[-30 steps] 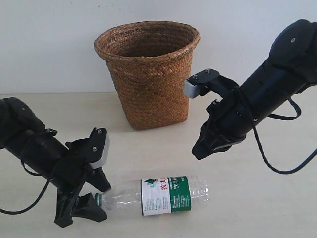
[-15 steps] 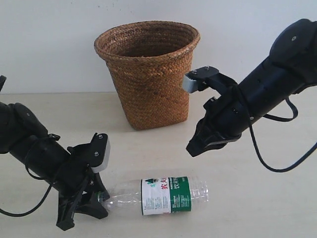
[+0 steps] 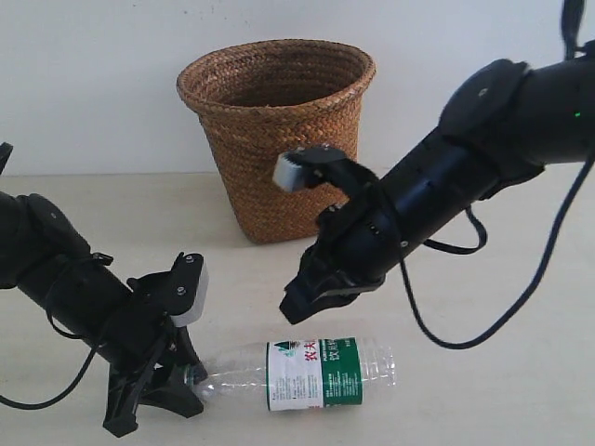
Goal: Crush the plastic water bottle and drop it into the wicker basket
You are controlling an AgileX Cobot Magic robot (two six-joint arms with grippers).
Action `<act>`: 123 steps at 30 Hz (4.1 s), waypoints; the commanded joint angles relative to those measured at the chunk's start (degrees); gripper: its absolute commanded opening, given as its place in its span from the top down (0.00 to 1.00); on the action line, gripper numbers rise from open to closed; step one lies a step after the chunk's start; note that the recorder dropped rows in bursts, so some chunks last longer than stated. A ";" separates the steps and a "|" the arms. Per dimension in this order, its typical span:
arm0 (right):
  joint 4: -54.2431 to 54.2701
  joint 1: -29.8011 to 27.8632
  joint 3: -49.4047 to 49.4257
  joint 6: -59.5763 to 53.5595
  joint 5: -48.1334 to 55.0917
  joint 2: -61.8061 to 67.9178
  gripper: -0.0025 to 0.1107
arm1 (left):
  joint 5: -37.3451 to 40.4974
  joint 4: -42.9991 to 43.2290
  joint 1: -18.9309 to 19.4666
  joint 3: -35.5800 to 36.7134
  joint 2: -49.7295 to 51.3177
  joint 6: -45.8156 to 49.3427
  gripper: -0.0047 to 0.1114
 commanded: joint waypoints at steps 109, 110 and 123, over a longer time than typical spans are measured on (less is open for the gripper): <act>-33.53 4.42 -26.60 13.54 20.48 34.92 0.98 | -0.64 -0.26 -0.29 -0.10 0.04 -2.80 0.92; -33.53 4.42 -27.37 14.59 20.48 34.82 0.98 | -0.64 -0.26 -0.29 -0.10 0.04 -2.80 0.92; -21.53 4.42 -32.45 21.90 20.48 22.53 0.98 | -1.12 -0.13 -0.29 -0.10 0.04 -2.97 0.92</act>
